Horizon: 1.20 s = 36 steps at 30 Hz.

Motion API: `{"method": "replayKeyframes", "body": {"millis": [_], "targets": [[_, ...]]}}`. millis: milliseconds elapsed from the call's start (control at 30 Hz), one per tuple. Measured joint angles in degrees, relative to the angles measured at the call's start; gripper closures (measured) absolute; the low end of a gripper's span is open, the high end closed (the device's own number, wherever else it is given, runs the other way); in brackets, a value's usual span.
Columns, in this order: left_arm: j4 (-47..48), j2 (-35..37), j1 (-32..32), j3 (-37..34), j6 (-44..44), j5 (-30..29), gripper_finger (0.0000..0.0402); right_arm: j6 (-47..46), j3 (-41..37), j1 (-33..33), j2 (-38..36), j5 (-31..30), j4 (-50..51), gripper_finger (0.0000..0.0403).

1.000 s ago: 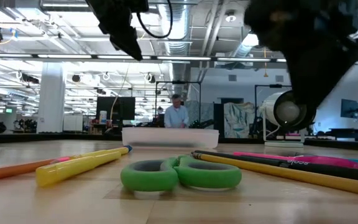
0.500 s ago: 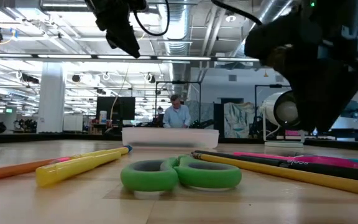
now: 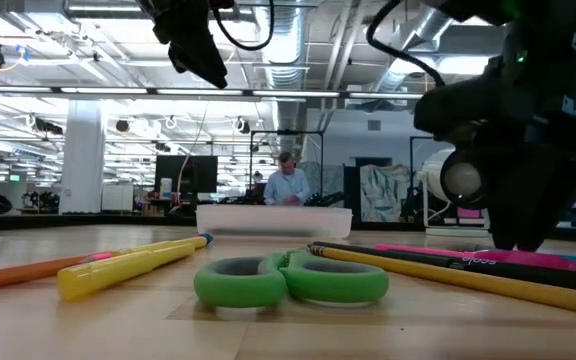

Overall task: Pick & place school supplies into a supply box
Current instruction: Put the gray pen into the supply box

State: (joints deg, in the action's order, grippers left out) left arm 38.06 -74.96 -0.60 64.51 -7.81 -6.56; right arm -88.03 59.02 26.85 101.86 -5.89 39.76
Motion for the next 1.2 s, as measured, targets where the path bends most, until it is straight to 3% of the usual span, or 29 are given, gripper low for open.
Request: {"method": "replayKeyframes", "body": {"millis": [433,933,1200], "targets": [[-0.08,-0.02,-0.02,0.00,0.00,-0.58,0.0248,1.08,-2.89,-0.38,-0.09,1.60,-3.38,0.0290],[-0.06,-0.02,0.00,0.00,-0.96,-1.67,0.0248,8.96,-2.94,-2.73,0.02,6.08,-1.40,0.0389],[-0.16,-0.02,0.00,0.00,-1.03,-1.65,0.0248,10.05,-3.01,-3.12,0.09,6.27,-1.36,0.0380]]}}
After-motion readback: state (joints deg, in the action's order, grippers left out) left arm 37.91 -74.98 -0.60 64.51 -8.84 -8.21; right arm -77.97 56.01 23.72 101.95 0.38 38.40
